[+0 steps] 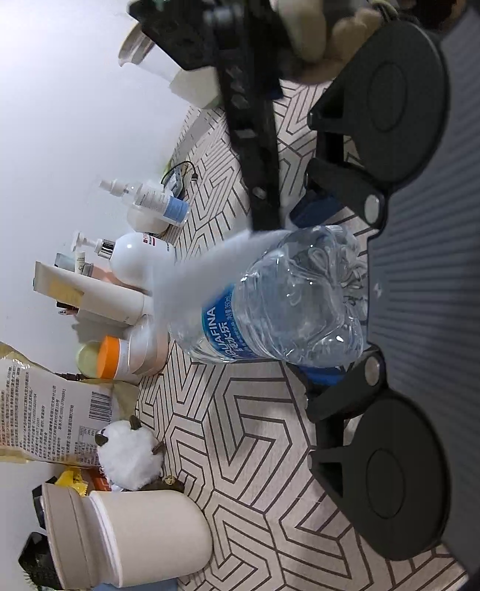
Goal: Clean container
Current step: 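Wrap the wipe over the bottle and rub its body with the right gripper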
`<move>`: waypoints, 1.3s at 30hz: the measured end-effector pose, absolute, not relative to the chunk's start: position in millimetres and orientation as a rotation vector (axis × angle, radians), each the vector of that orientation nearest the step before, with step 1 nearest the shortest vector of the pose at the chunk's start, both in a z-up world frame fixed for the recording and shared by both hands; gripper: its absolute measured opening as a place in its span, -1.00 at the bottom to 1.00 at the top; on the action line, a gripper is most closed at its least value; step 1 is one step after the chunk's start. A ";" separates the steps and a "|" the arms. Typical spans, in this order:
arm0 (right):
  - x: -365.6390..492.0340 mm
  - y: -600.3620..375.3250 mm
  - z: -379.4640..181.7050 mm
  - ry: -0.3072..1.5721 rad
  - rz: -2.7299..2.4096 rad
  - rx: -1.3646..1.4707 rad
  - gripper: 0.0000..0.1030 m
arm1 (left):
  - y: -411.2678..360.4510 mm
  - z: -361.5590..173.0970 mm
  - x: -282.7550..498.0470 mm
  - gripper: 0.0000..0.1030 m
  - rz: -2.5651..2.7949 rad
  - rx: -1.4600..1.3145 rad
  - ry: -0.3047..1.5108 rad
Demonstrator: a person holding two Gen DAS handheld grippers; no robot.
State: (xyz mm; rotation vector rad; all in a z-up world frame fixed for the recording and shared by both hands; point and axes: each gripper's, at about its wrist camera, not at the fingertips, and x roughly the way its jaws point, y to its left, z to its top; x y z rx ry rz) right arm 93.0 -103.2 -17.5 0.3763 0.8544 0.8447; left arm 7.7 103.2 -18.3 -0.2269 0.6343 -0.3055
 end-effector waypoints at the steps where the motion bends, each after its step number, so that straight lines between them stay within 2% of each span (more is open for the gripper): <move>1: 93.6 -100.8 -20.0 0.862 0.836 0.360 -0.71 | 102.1 -18.2 7.7 0.42 -0.304 -0.220 0.635; 11: 77.7 -102.3 1.6 0.798 1.000 0.416 -0.71 | 101.1 -17.2 6.3 0.42 -0.322 -0.223 0.624; 17: 67.0 -94.4 10.0 0.776 1.045 0.354 -0.71 | 101.3 -17.5 6.5 0.42 -0.321 -0.229 0.627; 18: 68.3 -94.8 8.9 0.779 1.047 0.365 -0.72 | 101.2 -17.4 6.4 0.42 -0.321 -0.228 0.626; 19: 69.7 -95.2 7.8 0.782 1.048 0.375 -0.89 | 101.0 -17.3 6.3 0.42 -0.321 -0.227 0.626; 20: 71.4 -96.4 6.7 0.784 1.025 0.370 -0.96 | 100.9 -17.2 6.1 0.42 -0.321 -0.225 0.625; 21: 73.1 -97.7 5.6 0.787 1.001 0.365 -0.95 | 100.9 -17.1 6.1 0.42 -0.321 -0.224 0.625; 22: 74.5 -98.9 4.5 0.787 0.971 0.351 -0.74 | 101.0 -17.1 6.1 0.42 -0.321 -0.224 0.625; 23: 76.7 -100.2 2.6 0.794 0.958 0.361 -0.66 | 101.2 -17.1 6.2 0.42 -0.321 -0.223 0.624; 30: 90.5 -98.9 -16.7 0.854 0.824 0.315 -0.65 | 100.7 -17.1 6.3 0.41 -0.317 -0.210 0.627; 32: 93.7 -96.0 -23.5 0.876 0.811 0.325 -0.69 | 100.0 -16.8 5.2 0.40 -0.317 -0.199 0.622; 33: 94.3 -95.2 -25.7 0.882 0.808 0.335 -0.79 | 99.7 -16.6 4.5 0.40 -0.317 -0.194 0.618; 34: 93.1 -94.4 -25.3 0.883 0.808 0.336 -0.81 | 99.2 -16.5 3.8 0.38 -0.319 -0.190 0.614; 39: 91.8 -93.8 -23.7 0.874 0.791 0.320 -0.81 | 99.0 -16.9 3.3 0.37 -0.325 -0.195 0.610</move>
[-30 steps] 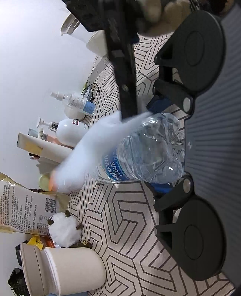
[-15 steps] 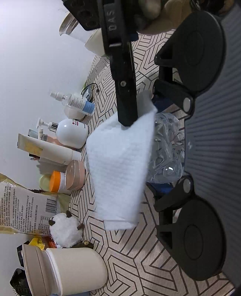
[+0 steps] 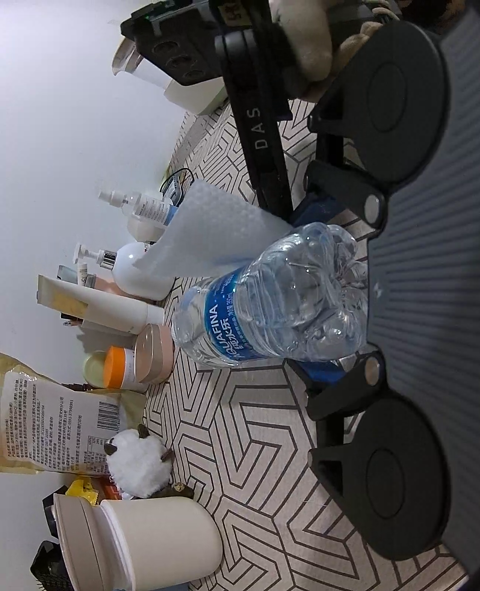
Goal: Clean container
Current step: 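Wrap the wipe over the bottle and rub its body with the right gripper, then rub the wipe back and forth over the bottle label with the right gripper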
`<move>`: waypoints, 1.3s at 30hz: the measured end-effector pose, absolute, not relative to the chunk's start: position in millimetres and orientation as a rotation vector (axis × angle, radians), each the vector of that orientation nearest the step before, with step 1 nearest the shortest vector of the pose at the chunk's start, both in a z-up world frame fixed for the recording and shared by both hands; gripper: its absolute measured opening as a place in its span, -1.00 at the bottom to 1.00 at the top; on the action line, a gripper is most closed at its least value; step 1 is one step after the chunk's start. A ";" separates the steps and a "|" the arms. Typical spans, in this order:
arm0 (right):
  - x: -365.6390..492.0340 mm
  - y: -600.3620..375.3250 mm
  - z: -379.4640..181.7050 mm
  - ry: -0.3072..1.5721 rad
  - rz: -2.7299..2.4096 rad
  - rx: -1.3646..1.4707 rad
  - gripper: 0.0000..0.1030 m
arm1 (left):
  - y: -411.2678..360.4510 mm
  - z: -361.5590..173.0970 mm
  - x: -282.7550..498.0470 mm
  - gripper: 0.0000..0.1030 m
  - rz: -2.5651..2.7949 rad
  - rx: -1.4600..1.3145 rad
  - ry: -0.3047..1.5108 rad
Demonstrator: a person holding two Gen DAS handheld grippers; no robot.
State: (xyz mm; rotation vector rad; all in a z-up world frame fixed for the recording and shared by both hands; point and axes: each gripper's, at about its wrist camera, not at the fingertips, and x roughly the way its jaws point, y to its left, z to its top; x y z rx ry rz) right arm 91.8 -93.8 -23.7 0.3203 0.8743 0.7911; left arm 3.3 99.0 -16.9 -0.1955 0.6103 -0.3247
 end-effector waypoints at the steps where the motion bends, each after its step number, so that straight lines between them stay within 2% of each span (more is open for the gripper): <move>1: 91.5 -93.6 -23.0 0.870 0.787 0.321 -0.81 | 99.1 -17.0 3.4 0.37 -0.324 -0.195 0.611; 14: 79.0 -98.5 -2.5 0.770 0.857 0.400 -0.81 | 99.7 -19.6 4.7 0.37 -0.314 -0.212 0.625; 18: 77.0 -96.3 0.3 0.764 0.908 0.436 -0.70 | 98.5 -20.1 4.7 0.37 -0.312 -0.208 0.626; 23: 78.8 -98.0 -2.3 0.760 0.951 0.491 -0.70 | 99.6 -19.8 5.0 0.37 -0.316 -0.207 0.626; 24: 80.8 -99.9 -4.5 0.765 0.957 0.514 -0.70 | 99.3 -19.7 4.8 0.37 -0.316 -0.205 0.625; 27: 87.4 -104.5 -10.5 0.776 0.933 0.543 -0.98 | 98.0 -19.3 3.9 0.37 -0.319 -0.195 0.619; 29: 90.4 -108.2 -12.9 0.780 0.920 0.569 -0.97 | 97.1 -19.0 3.4 0.37 -0.321 -0.187 0.615; 30: 91.0 -108.7 -13.2 0.776 0.894 0.556 -0.96 | 96.9 -18.9 3.1 0.37 -0.322 -0.185 0.614; 32: 94.6 -110.7 -16.4 0.778 0.864 0.564 -0.64 | 96.5 -19.1 2.9 0.37 -0.324 -0.182 0.615; 33: 96.5 -111.8 -18.1 0.780 0.850 0.568 -0.60 | 96.5 -19.2 2.8 0.37 -0.326 -0.181 0.614; 39: 106.6 -113.8 -25.2 0.789 0.745 0.538 -0.59 | 92.9 -18.5 0.5 0.37 -0.346 -0.157 0.607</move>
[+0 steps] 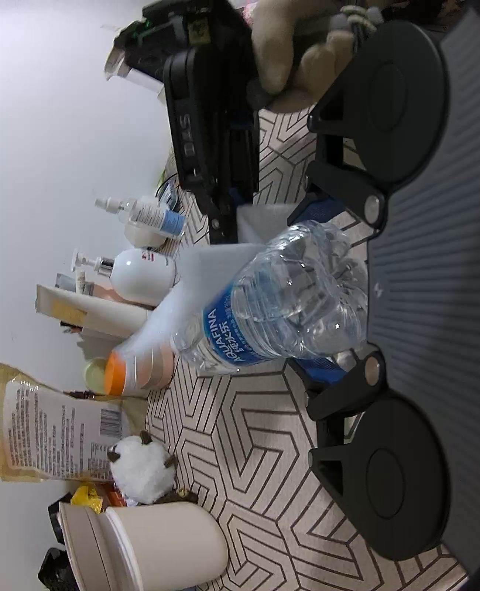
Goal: Clean container
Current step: 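Rub the wipe back and forth over the bottle label with the right gripper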
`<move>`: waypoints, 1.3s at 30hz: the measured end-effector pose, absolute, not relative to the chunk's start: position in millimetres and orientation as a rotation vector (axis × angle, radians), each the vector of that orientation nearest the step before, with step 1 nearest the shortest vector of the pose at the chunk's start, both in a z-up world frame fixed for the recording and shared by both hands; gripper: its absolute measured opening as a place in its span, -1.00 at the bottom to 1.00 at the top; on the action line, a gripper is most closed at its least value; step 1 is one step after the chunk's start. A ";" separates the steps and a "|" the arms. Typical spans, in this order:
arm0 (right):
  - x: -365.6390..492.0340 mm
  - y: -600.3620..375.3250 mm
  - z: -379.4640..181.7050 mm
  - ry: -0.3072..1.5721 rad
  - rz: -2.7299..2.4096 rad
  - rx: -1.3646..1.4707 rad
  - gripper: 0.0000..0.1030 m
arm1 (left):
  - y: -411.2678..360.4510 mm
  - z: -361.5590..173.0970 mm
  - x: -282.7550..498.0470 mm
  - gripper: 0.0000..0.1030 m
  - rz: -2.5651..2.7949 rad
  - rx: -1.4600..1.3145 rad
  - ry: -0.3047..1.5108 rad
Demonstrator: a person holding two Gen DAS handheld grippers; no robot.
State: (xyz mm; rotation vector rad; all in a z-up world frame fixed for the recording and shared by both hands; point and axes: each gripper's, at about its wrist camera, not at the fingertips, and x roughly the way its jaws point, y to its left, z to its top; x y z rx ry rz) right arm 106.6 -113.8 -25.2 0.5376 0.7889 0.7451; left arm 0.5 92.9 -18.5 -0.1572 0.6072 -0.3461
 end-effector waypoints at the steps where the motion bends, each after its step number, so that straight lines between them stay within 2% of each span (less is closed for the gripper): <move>1: 108.3 -113.5 -26.6 0.793 0.725 0.524 -0.59 | 91.6 -18.3 0.4 0.38 -0.349 -0.150 0.608; 4: 117.0 -113.1 -32.6 0.802 0.685 0.533 -0.60 | 89.2 -18.0 0.0 0.39 -0.356 -0.134 0.608; 11: 119.2 -113.3 -20.7 0.686 0.729 0.594 -0.60 | 89.6 -18.3 -0.7 0.40 -0.365 -0.138 0.607; 13: 114.7 -107.9 -16.1 0.669 0.786 0.607 -0.55 | 89.3 -18.6 -0.3 0.40 -0.361 -0.137 0.612; 15: 107.9 -100.5 -9.0 0.649 0.807 0.553 -0.55 | 89.8 -19.0 0.5 0.40 -0.359 -0.141 0.619; 21: 95.3 -88.8 -1.4 0.676 0.897 0.514 -0.56 | 89.7 -19.8 1.6 0.40 -0.356 -0.147 0.626; 23: 87.9 -83.5 1.8 0.684 0.923 0.483 -0.58 | 88.4 -20.5 2.1 0.40 -0.354 -0.147 0.625; 25: 83.2 -77.7 2.0 0.716 0.966 0.450 -0.83 | 88.2 -20.8 2.4 0.40 -0.356 -0.148 0.626; 26: 80.9 -74.8 2.1 0.732 0.988 0.434 -0.87 | 88.2 -21.2 2.7 0.40 -0.357 -0.149 0.627; 29: 78.9 -76.7 1.9 0.735 0.991 0.434 -0.88 | 87.2 -20.5 2.0 0.40 -0.362 -0.142 0.627; 31: 79.5 -80.8 1.8 0.739 0.979 0.437 -0.96 | 85.9 -20.2 1.4 0.40 -0.367 -0.134 0.625; 36: 74.4 -89.2 6.9 0.718 0.948 0.409 -0.97 | 84.6 -20.5 2.7 0.41 -0.379 -0.130 0.635; 39: 65.6 -88.1 15.8 0.677 0.858 0.291 -0.96 | 84.7 -20.4 2.3 0.41 -0.378 -0.130 0.635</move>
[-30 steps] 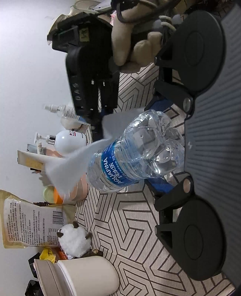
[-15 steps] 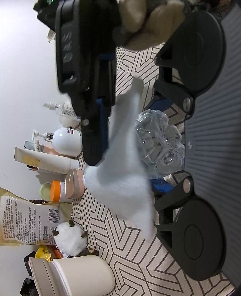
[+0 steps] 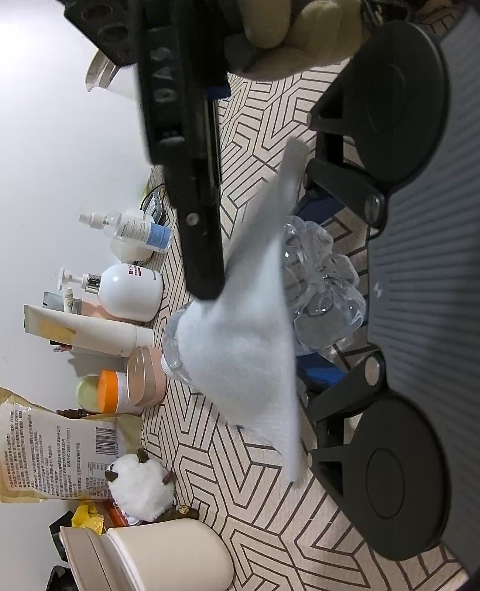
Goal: Clean container
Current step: 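Rub the wipe back and forth over the bottle label with the right gripper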
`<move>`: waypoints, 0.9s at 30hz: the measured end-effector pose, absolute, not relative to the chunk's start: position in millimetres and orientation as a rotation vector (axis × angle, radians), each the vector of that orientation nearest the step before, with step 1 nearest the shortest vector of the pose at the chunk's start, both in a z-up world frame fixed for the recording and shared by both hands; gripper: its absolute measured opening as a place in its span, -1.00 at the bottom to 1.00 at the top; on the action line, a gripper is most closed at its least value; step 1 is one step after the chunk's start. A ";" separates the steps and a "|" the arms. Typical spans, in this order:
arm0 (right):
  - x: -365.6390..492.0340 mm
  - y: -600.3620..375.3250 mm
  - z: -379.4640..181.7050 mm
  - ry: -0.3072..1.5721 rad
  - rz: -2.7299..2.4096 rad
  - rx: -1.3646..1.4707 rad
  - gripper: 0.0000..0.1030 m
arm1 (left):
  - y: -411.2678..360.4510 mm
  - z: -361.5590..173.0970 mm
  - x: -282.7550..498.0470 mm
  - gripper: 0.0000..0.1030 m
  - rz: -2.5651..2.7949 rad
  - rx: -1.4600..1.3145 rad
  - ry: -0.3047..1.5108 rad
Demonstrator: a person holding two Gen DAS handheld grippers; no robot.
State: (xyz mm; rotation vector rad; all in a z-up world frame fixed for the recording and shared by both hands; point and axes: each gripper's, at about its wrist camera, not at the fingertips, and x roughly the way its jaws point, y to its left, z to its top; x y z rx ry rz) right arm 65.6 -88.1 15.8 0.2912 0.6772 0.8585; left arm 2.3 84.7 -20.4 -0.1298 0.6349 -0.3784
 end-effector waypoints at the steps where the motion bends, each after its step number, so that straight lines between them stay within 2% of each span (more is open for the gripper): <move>1: 63.6 -87.8 17.1 0.670 0.824 0.248 -0.75 | 85.1 -20.3 2.1 0.41 -0.378 -0.133 0.635; 3: 64.4 -92.0 16.0 0.676 0.797 0.240 -0.54 | 85.2 -20.1 2.0 0.40 -0.377 -0.132 0.635; 11: 74.2 -104.3 7.6 0.726 0.738 0.254 -0.54 | 78.8 -19.2 0.8 0.40 -0.361 -0.137 0.632; 14: 76.7 -96.9 -0.6 0.770 0.702 0.196 -0.59 | 78.5 -18.9 1.4 0.40 -0.358 -0.139 0.633; 16: 77.9 -89.2 -6.5 0.799 0.702 0.171 -0.75 | 77.9 -18.7 1.3 0.40 -0.359 -0.142 0.633; 27: 68.0 -94.7 10.6 0.766 0.731 0.158 -0.75 | 79.3 -17.8 1.3 0.40 -0.357 -0.158 0.631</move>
